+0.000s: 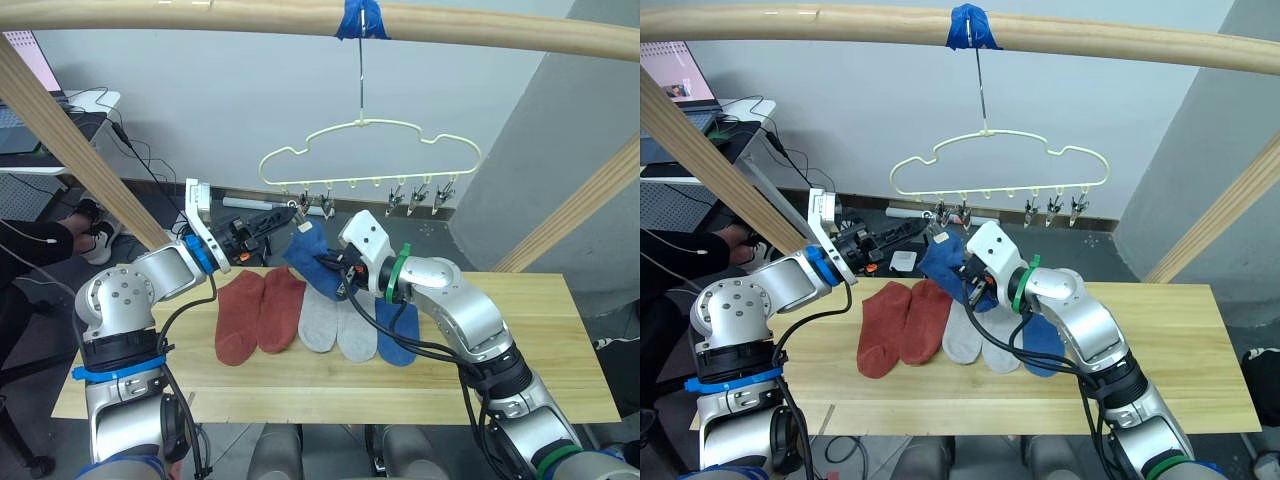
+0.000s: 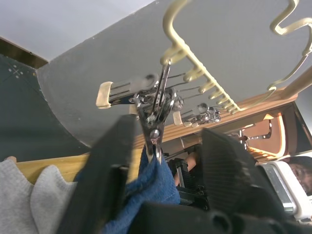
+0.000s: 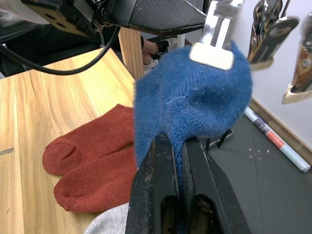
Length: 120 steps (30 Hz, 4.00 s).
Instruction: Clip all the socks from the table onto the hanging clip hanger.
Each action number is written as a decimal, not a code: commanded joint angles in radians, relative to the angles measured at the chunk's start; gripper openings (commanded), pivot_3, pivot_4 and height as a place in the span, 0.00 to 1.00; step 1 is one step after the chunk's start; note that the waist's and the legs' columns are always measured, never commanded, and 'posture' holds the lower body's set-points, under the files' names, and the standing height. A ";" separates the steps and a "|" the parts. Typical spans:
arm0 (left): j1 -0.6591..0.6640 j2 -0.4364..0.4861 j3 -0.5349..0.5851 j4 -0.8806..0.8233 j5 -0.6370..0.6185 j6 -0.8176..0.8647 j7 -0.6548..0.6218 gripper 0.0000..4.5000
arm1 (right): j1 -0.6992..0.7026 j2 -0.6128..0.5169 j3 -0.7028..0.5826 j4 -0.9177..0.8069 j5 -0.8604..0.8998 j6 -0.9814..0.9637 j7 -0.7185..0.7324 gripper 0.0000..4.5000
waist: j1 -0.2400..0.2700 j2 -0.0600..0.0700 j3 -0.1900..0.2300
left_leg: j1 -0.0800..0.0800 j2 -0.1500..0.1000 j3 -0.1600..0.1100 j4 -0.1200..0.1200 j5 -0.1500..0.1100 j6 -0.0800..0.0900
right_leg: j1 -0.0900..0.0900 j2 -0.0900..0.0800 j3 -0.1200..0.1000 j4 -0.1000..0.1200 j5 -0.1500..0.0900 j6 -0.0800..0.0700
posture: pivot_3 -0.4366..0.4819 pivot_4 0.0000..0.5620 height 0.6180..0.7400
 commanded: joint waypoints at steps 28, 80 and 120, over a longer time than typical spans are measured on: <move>0.252 0.127 -0.264 -0.266 0.552 -0.728 -0.160 0.66 | 0.267 -0.210 -0.322 -0.312 0.274 0.045 0.063 1.00 | 0.011 0.001 0.000 | -0.001 0.000 0.001 0.000 -0.002 0.004 | 0.000 0.000 0.001 0.000 0.000 0.000 | 0.49 0.36 1.00; 0.183 -0.118 -0.346 -0.081 0.763 -1.054 -0.050 0.55 | 0.210 -0.204 -0.326 -0.388 0.473 -0.015 -0.035 1.00 | 0.006 0.000 0.000 | 0.000 -0.001 0.000 0.016 -0.001 0.005 | 0.001 0.002 0.001 0.017 0.001 0.000 | 0.44 0.34 1.00; 0.019 -0.210 -0.355 0.189 0.828 -1.185 0.003 0.55 | 0.161 -0.215 -0.317 -0.382 0.506 -0.025 -0.042 1.00 | 0.004 0.000 0.000 | 0.000 -0.001 0.000 0.016 -0.002 0.005 | 0.000 0.002 0.001 0.016 0.001 0.000 | 0.42 0.36 1.00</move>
